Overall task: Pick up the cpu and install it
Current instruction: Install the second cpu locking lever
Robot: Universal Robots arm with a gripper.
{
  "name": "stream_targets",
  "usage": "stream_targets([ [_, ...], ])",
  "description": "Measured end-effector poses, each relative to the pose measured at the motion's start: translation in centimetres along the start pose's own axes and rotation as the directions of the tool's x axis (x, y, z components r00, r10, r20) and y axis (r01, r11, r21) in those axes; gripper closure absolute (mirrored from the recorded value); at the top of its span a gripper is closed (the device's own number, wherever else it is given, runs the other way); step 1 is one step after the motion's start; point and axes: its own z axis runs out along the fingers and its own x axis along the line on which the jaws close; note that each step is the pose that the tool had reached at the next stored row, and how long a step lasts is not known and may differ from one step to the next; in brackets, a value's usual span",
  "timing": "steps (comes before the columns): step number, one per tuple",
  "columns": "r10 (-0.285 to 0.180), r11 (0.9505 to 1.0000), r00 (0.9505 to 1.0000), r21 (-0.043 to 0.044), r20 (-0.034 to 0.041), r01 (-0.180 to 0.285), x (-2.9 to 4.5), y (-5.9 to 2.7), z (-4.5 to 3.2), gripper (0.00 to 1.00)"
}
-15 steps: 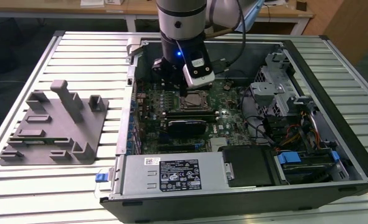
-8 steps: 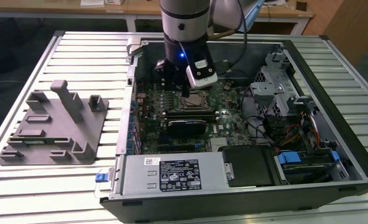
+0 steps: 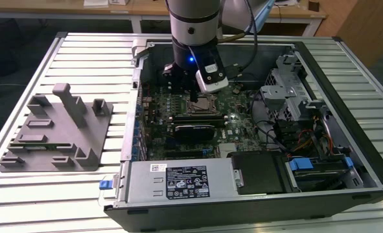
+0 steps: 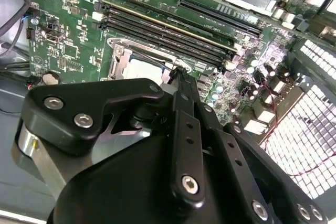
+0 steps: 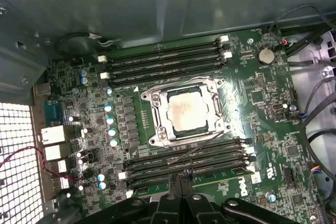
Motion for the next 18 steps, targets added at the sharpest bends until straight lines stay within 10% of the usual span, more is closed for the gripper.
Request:
stream_targets([
  [18, -0.028, 0.9996, 0.9996, 0.0001, -0.0035, 0.028, 0.00, -0.02, 0.66, 0.89],
])
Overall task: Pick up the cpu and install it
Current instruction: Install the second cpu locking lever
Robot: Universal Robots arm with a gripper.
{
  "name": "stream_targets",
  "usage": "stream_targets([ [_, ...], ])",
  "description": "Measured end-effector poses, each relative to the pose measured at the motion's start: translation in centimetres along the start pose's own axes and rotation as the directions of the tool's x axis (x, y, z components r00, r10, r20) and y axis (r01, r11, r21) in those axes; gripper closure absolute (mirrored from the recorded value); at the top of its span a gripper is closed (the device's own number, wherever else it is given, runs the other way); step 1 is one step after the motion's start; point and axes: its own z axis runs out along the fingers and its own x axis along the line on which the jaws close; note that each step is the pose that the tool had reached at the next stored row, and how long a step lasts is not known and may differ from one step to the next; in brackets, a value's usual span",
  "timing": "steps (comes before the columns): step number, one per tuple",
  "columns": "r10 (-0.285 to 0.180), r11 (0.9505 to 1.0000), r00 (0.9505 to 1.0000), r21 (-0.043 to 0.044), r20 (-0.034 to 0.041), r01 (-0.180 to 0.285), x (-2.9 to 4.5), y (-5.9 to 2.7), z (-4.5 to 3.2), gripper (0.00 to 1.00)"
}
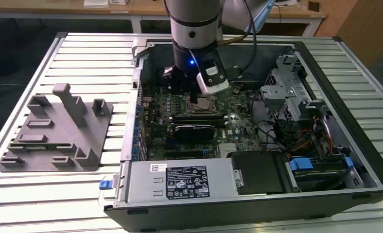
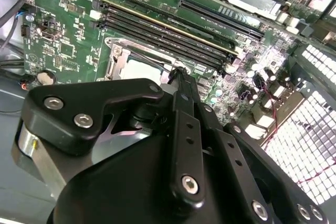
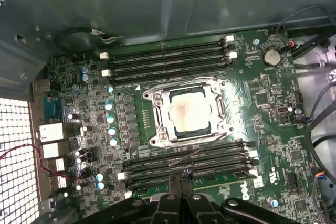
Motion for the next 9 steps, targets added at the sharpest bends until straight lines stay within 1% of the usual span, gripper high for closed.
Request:
stream_targets([
  [6, -0.046, 0.9989, 0.9989, -0.0010, -0.0048, 0.046, 0.01, -0.01, 0.17, 0.89],
  [9, -0.054, 0.9986, 0.9985, -0.0008, -0.0055, 0.054, 0.01, -0.01, 0.21, 0.89],
])
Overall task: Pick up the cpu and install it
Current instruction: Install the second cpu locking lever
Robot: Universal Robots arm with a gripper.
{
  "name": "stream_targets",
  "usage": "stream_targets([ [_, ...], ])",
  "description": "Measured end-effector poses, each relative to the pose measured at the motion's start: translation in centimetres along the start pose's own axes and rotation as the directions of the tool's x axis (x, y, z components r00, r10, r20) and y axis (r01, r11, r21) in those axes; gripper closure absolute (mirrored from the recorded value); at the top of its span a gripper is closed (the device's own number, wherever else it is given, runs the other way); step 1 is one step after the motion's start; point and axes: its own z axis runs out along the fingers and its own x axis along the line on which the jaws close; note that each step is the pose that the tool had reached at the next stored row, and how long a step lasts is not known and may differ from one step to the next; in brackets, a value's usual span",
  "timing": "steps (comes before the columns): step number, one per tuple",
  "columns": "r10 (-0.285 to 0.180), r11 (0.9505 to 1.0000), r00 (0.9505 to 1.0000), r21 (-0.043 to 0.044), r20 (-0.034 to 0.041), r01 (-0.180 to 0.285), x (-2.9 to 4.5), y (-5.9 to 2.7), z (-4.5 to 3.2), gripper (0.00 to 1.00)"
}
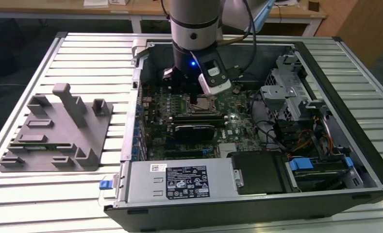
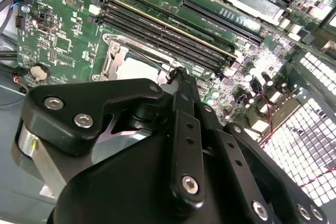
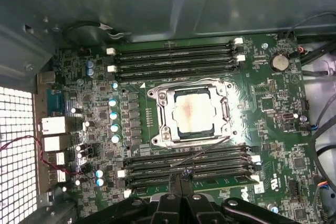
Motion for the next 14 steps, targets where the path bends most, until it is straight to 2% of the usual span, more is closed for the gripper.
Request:
stream_targets([
  [7, -0.005, 1.0000, 1.0000, -0.0003, -0.0004, 0.005, -0.12, -0.03, 0.58, 0.89],
  [14, -0.059, 0.9982, 0.9982, -0.0029, -0.0061, 0.059, -0.10, 0.04, 0.94, 0.89],
])
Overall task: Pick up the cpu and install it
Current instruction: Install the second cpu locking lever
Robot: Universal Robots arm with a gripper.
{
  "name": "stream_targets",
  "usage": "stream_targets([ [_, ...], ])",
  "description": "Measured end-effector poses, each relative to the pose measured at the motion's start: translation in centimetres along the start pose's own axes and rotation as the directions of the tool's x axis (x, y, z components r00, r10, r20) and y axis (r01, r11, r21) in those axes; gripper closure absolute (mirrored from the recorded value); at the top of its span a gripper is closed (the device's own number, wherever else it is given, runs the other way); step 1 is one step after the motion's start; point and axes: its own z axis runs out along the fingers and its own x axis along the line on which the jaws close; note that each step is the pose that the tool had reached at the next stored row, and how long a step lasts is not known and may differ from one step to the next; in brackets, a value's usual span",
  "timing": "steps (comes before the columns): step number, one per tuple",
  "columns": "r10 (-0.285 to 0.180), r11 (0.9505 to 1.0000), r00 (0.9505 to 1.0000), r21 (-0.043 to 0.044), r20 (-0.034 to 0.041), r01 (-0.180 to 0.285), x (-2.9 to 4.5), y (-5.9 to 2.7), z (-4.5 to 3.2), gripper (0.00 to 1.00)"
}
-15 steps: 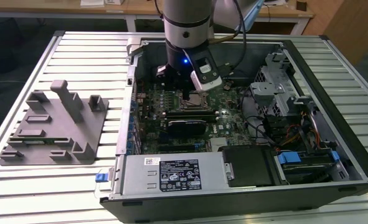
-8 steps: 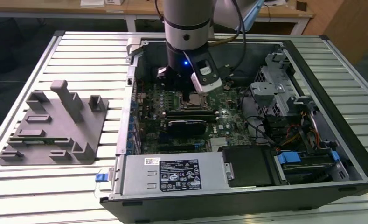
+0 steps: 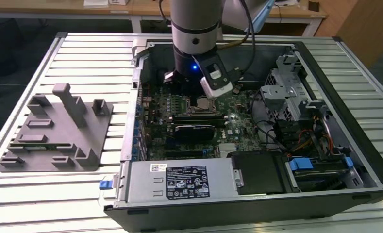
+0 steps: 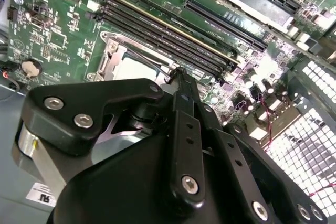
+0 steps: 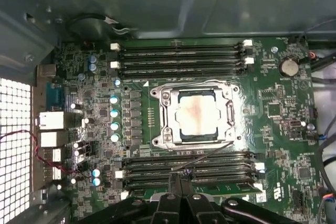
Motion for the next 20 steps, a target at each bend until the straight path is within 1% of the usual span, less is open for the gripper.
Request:
stream_targets([
  [2, -0.009, 1.0000, 1.0000, -0.0005, -0.0007, 0.009, 0.00, 0.03, 0.09, 0.89],
  [12, -0.009, 1.0000, 1.0000, -0.0010, -0.0021, 0.009, -0.36, 0.05, 0.90, 0.89],
  [15, -0.009, 1.0000, 1.0000, -0.0006, -0.0026, 0.009, -0.37, 0.05, 0.99, 0.89],
  [17, -0.009, 1.0000, 1.0000, -0.0021, -0.0026, 0.009, -0.37, 0.06, 1.01, 0.89],
  [20, -0.009, 0.9999, 1.0000, -0.0100, -0.0029, 0.009, -0.37, 0.05, 1.14, 0.89],
])
